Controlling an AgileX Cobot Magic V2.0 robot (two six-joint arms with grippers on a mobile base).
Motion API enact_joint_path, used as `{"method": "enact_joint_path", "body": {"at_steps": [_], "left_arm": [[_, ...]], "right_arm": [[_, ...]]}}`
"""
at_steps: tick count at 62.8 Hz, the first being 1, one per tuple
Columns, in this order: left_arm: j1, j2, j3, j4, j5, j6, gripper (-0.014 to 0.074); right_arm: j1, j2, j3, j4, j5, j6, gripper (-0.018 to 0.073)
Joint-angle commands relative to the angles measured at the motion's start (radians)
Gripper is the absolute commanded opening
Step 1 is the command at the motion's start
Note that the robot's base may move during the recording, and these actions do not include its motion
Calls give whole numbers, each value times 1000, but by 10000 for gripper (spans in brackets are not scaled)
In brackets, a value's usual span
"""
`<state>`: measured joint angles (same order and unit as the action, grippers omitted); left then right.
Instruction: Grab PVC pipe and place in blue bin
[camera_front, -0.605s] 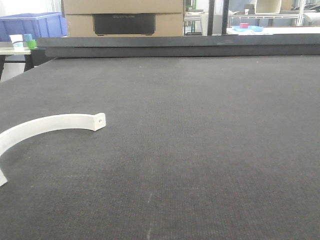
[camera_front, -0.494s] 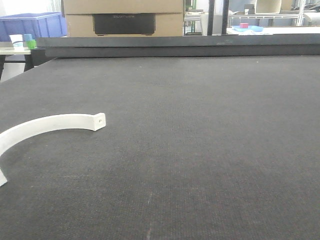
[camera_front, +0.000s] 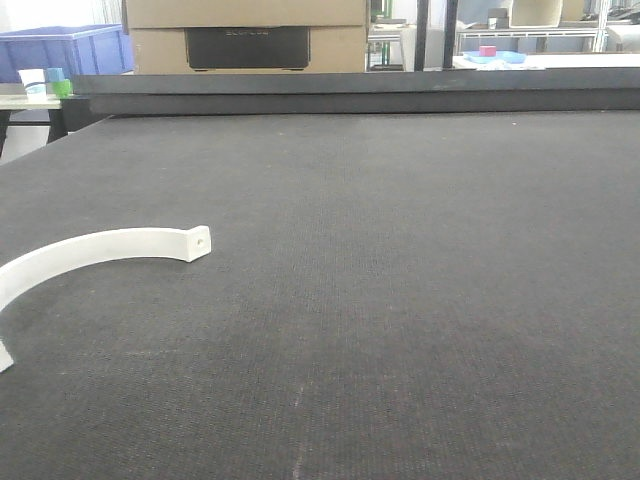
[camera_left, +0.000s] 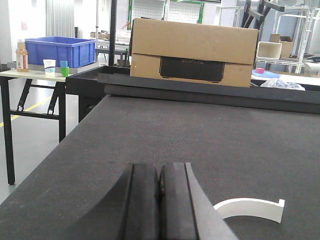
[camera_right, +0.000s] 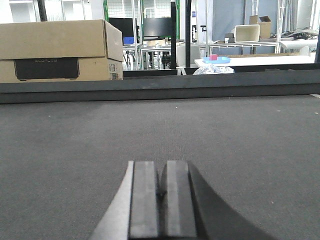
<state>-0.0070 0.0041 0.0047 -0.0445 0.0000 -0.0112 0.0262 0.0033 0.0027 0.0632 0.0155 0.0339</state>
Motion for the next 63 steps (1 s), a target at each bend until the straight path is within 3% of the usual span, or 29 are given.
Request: {"method": "enact_joint_path", "body": {"at_steps": [1,24,38,43,50,58,63], "left_arm": [[-5,-4,-5,2,-23,-4,-111],[-5,-4,-5,2,-23,-4,-111],[-5,-4,-5,2,-86,-4,-111],[-5,-4,-5,3,-119,-4,-111],[-5,-4,-88,7,-63,11,-111],[-5,-4,-223,44,0,11,-111],[-5,17,-311,109,17,11,-111]], "right_arm": [[-3,-3,-3,-7,-24,-2,-154],[-3,-3,-3,-7,-31,-2,-154],[-3,-3,-3,-7,-150,-2,-154],[-3,-3,-3,49,-250,2,-154],[-3,-3,-10,132,-385,2,-154],[-3,-3,-122,134,-345,2,-154],[-3,7,-211,134,-299,2,-154]]}}
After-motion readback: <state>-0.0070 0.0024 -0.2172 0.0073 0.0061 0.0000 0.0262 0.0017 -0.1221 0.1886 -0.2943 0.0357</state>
